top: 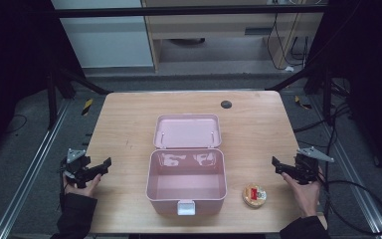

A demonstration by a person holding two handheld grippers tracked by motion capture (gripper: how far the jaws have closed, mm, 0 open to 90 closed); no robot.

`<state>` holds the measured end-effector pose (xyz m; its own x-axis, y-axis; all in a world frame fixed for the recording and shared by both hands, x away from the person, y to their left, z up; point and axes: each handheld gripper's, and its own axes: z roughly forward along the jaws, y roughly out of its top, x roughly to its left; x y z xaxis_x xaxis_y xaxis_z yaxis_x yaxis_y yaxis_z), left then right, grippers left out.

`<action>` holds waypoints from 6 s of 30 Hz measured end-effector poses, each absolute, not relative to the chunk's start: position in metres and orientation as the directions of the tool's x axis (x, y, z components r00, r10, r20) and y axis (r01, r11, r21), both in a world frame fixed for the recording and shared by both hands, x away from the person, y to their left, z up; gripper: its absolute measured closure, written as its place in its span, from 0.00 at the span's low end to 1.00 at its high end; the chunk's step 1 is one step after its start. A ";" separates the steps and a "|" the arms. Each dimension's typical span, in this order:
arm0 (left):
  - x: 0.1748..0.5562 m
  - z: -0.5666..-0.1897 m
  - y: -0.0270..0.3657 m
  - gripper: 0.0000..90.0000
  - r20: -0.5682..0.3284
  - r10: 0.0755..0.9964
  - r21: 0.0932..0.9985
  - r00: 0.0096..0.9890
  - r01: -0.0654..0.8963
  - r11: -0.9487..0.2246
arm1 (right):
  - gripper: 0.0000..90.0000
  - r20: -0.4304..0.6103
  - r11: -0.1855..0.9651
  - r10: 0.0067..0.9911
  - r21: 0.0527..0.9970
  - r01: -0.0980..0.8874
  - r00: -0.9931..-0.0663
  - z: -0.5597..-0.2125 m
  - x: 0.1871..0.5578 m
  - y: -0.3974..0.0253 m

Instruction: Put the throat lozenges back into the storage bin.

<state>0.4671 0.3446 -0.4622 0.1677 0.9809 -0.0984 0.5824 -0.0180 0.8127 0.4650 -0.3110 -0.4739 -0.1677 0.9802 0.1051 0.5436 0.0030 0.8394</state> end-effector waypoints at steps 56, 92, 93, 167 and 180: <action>0.474 -0.473 0.325 0.24 -0.015 0.964 0.768 0.266 0.621 -0.159 | 0.08 -0.173 0.822 0.444 0.468 0.323 -0.879 -0.385 0.454 -0.231; 0.474 -0.473 0.324 0.24 -0.004 0.961 0.764 0.276 0.621 -0.175 | 0.07 -0.112 0.937 0.281 0.247 0.247 -0.953 -0.435 0.443 -0.207; 0.474 -0.473 0.324 0.24 -0.003 0.961 0.764 0.276 0.620 -0.176 | 0.07 -0.110 0.937 0.282 0.243 0.249 -0.953 -0.436 0.442 -0.207; 0.475 -0.474 0.321 0.26 0.005 0.956 0.757 0.292 0.624 -0.195 | 0.23 -0.103 0.932 0.294 0.254 0.261 -0.950 -0.361 0.454 -0.197; 0.475 -0.474 0.320 0.26 0.007 0.956 0.754 0.294 0.626 -0.198 | 0.23 -0.140 0.933 0.279 0.273 0.234 -0.950 -0.329 0.456 -0.183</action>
<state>0.4754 0.3203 -0.4743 0.2938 0.9558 0.0071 0.6263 -0.1981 0.7540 0.4556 -0.1831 -0.3293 -0.9500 0.2792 -0.1398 0.2339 0.9330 0.2734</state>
